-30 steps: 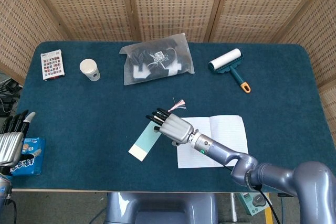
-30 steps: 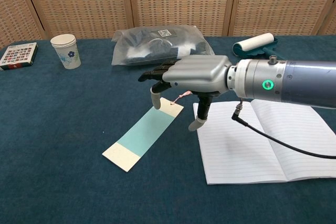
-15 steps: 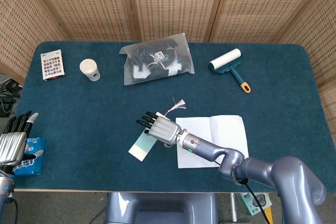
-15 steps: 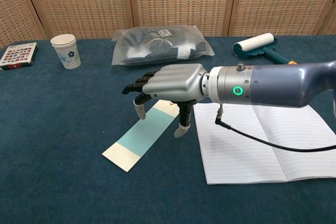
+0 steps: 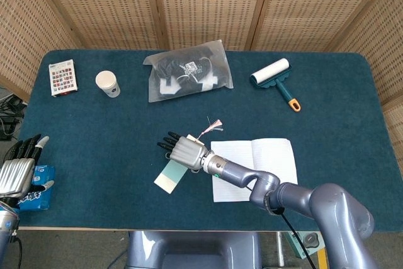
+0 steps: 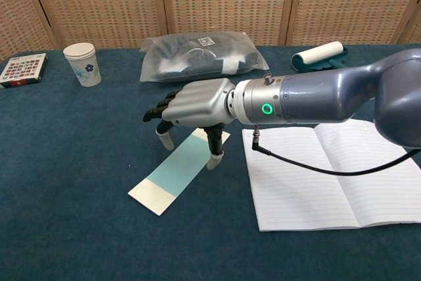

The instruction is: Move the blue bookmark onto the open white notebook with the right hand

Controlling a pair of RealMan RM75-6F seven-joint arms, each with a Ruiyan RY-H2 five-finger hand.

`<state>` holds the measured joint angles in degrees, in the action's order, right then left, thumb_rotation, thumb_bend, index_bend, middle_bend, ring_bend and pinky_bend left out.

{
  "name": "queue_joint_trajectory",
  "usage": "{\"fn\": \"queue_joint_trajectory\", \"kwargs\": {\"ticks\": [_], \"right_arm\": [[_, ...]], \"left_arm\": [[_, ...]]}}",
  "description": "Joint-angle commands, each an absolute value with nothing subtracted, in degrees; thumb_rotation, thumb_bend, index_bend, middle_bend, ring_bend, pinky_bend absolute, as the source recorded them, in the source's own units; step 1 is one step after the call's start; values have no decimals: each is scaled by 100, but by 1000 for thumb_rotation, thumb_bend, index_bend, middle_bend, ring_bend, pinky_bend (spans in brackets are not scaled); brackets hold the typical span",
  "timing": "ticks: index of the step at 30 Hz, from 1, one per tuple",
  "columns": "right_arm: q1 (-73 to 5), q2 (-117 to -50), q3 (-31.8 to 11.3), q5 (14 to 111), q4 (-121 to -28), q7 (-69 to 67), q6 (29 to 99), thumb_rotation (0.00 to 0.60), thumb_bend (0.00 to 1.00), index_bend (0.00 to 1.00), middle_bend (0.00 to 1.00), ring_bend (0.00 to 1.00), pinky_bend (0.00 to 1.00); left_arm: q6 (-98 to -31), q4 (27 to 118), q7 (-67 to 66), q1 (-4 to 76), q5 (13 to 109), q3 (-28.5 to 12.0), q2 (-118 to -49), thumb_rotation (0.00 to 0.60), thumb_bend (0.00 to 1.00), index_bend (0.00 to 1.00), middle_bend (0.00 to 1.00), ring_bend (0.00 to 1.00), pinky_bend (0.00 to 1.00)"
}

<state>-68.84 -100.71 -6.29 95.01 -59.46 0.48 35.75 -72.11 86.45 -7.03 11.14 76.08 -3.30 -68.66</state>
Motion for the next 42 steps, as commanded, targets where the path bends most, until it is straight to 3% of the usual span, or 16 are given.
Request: {"fn": "queue_joint_trajectory", "kwargs": {"ticks": [1, 10, 42], "right_arm": [[-6933, -10092, -638, 9397, -5934, 169, 3477, 600, 169, 384, 0, 0, 101], [-7041, -10149, -648, 9042, -5979, 631, 3115, 600, 169, 345, 0, 0, 70], [-7157, -10453, -622, 8483, -5793, 1059, 2948, 600, 169, 297, 0, 0, 34]], "left_arm": [[-7206, 8640, -695, 1119, 7609, -328, -6868, 600, 47, 0, 0, 0, 0], [-7203, 8680, -656, 1125, 7638, -299, -6829, 600, 47, 0, 0, 0, 0], [-7135, 8664, -634, 1178, 7637, -257, -6843, 600, 46, 0, 0, 0, 0]]}}
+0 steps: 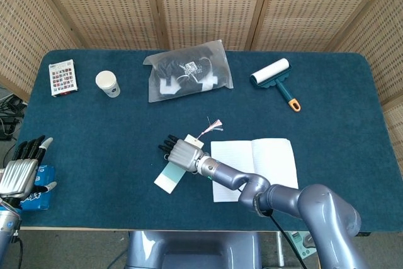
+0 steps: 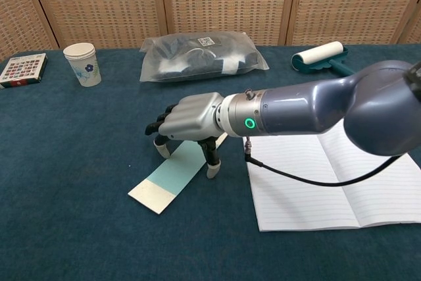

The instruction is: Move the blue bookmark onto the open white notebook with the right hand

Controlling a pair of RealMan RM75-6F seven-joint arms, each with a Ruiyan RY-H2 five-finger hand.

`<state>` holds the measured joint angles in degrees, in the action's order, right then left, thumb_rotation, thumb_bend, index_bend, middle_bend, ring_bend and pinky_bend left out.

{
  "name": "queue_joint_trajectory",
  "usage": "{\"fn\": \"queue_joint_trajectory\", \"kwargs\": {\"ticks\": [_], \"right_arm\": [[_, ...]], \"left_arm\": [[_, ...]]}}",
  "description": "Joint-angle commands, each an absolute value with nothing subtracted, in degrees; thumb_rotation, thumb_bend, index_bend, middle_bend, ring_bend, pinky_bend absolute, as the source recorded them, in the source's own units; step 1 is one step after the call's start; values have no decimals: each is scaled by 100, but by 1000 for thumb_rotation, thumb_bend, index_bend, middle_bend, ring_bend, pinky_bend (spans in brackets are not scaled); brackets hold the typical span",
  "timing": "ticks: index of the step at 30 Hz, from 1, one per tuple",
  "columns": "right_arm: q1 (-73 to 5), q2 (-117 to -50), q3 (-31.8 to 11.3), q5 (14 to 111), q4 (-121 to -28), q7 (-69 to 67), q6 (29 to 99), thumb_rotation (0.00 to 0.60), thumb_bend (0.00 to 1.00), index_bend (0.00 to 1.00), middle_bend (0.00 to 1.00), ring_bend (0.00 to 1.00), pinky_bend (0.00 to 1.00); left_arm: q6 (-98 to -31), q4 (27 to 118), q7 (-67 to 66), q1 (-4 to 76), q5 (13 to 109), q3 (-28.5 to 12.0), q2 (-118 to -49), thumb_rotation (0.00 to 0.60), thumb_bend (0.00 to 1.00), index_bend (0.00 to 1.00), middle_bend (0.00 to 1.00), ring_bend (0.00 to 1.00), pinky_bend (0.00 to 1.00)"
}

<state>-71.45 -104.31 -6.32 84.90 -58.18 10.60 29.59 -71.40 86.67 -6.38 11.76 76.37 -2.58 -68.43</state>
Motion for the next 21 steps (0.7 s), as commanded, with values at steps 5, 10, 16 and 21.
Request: {"fn": "queue_joint_trajectory", "kwargs": {"ticks": [5, 10, 16, 21], "right_arm": [[-7167, -10481, -602, 8478, -5786, 1033, 2964, 600, 169, 300, 0, 0, 37], [-7192, -10492, -605, 8480, -5810, 1019, 2991, 600, 169, 300, 0, 0, 48], [-7222, -10488, -624, 8472, -5859, 1039, 3023, 600, 169, 289, 0, 0, 46], [-7222, -10515, -626, 8423, -5857, 1112, 3030, 600, 169, 256, 0, 0, 36]], "left_arm": [[-7115, 8654, -627, 1190, 7637, -251, -6846, 600, 47, 0, 0, 0, 0], [-7121, 8657, -623, 1192, 7641, -247, -6845, 600, 46, 0, 0, 0, 0], [-7131, 8661, -615, 1190, 7639, -247, -6841, 600, 47, 0, 0, 0, 0], [-7131, 8663, -615, 1193, 7649, -239, -6841, 600, 46, 0, 0, 0, 0]]}}
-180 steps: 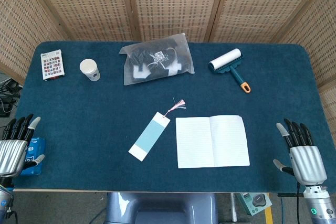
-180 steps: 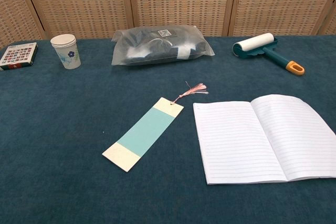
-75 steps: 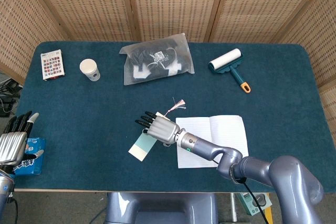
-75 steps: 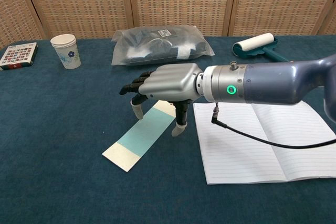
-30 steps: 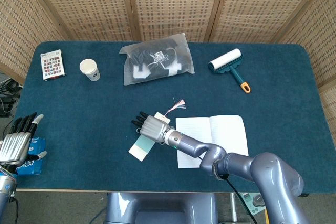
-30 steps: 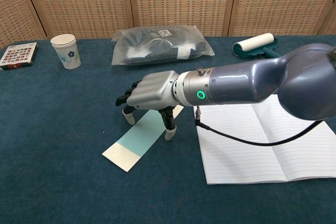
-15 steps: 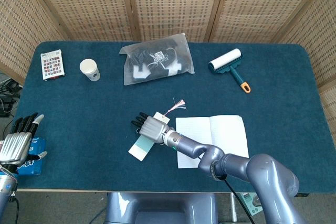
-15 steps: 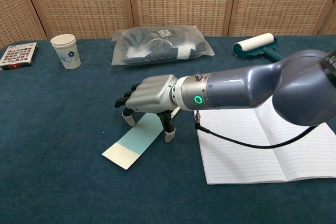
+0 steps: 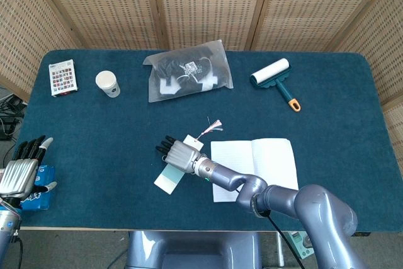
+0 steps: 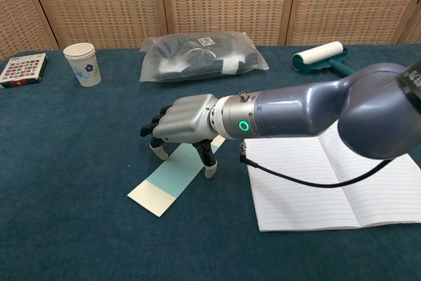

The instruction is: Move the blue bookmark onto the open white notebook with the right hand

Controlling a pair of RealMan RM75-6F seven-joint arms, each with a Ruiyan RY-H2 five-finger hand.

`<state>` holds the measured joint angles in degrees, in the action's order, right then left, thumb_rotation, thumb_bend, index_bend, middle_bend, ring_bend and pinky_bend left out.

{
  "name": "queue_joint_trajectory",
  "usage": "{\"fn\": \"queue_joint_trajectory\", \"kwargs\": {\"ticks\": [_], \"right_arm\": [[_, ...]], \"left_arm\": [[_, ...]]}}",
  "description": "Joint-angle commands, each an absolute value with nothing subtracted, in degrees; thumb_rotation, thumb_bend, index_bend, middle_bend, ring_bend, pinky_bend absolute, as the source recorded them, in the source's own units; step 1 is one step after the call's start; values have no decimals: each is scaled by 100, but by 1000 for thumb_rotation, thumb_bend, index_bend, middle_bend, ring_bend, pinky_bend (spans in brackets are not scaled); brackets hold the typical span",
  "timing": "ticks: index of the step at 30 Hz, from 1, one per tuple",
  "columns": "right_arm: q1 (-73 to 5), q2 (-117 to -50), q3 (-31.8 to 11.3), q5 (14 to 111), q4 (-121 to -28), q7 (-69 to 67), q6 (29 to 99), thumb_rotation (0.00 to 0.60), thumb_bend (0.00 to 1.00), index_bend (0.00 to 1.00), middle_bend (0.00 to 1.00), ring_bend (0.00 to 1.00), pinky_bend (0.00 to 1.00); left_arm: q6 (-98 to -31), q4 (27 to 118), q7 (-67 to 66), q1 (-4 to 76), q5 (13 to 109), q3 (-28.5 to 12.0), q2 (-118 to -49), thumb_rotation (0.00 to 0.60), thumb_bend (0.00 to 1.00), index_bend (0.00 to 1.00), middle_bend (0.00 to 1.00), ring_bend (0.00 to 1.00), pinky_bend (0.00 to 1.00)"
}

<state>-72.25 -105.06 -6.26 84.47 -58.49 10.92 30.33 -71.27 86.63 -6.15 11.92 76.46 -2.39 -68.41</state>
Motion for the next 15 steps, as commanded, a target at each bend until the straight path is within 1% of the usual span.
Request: {"fn": "queue_joint_trajectory", "kwargs": {"ticks": [1, 11, 15], "right_arm": [[-7220, -10518, -623, 8415, -5861, 1125, 3029, 600, 169, 253, 0, 0, 36], [-7210, -10568, -586, 8339, -5861, 1232, 3001, 600, 169, 230, 0, 0, 36], [-7219, -10564, -592, 8329, -5876, 1241, 3006, 600, 169, 205, 0, 0, 36]], "left_arm": [[-7137, 8664, -612, 1192, 7653, -239, -6840, 600, 47, 0, 0, 0, 0], [-7138, 8669, -614, 1197, 7671, -226, -6842, 600, 47, 0, 0, 0, 0], [-7134, 8668, -619, 1199, 7668, -223, -6844, 600, 46, 0, 0, 0, 0]]}}
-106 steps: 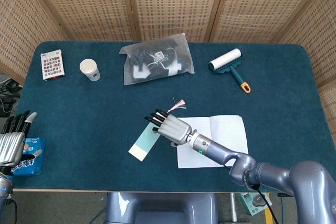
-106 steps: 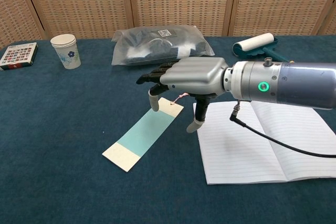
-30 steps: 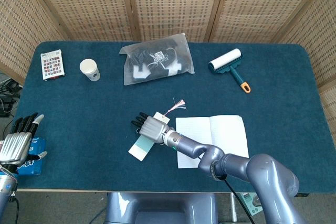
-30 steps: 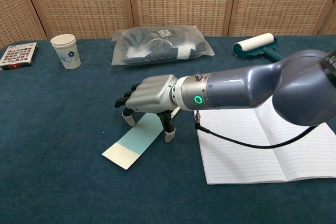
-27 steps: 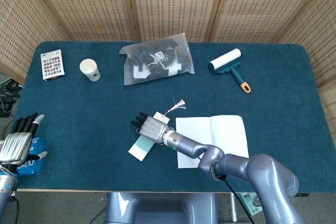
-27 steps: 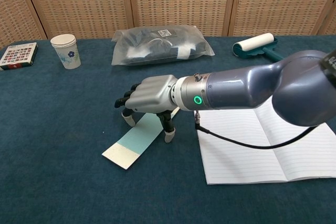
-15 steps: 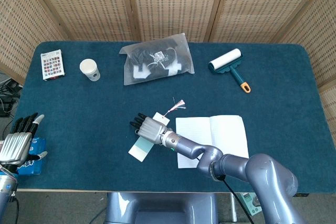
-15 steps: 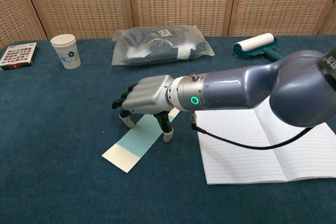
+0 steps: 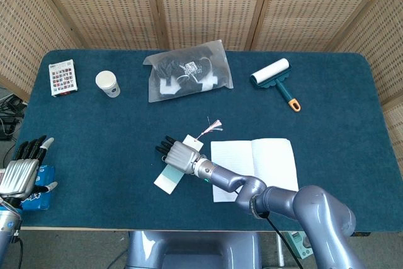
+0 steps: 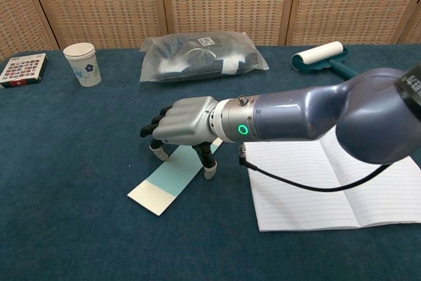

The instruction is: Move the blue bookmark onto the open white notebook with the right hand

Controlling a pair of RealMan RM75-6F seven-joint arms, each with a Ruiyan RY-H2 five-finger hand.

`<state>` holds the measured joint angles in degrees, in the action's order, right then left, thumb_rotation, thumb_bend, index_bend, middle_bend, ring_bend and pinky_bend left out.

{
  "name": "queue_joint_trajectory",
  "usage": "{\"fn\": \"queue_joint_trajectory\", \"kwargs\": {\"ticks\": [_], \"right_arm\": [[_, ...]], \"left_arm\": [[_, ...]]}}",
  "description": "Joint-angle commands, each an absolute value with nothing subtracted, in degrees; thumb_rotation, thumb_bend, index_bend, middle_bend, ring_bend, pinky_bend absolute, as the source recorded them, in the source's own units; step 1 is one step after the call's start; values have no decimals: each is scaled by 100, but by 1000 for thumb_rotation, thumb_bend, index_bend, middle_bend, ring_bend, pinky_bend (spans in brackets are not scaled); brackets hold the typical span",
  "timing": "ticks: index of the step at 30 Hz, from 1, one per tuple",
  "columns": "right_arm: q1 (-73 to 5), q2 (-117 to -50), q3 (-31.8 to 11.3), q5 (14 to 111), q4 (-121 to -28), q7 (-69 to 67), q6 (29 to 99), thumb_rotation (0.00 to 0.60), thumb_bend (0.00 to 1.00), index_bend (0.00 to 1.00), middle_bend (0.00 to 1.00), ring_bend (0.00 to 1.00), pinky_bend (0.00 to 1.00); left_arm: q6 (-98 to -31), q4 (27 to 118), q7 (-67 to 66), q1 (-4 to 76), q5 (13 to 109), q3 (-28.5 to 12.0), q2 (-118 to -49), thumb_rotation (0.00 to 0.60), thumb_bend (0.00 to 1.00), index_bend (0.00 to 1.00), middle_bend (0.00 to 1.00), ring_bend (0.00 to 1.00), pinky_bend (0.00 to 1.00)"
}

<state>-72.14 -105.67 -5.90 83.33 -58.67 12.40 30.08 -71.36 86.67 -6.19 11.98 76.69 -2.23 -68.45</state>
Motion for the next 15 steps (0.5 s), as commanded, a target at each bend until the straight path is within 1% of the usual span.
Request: {"fn": "queue_joint_trajectory", "kwargs": {"ticks": [1, 15], "right_arm": [[-7228, -10562, -596, 8333, -5892, 1247, 3008, 600, 169, 198, 0, 0, 36], [-7270, -10617, -601, 8273, -5891, 1311, 2955, 600, 169, 176, 0, 0, 40]], "left_arm": [[-7137, 8667, -621, 1201, 7665, -227, -6846, 600, 46, 0, 0, 0, 0], [-7148, 8670, -596, 1200, 7677, -223, -6837, 600, 46, 0, 0, 0, 0]]}}
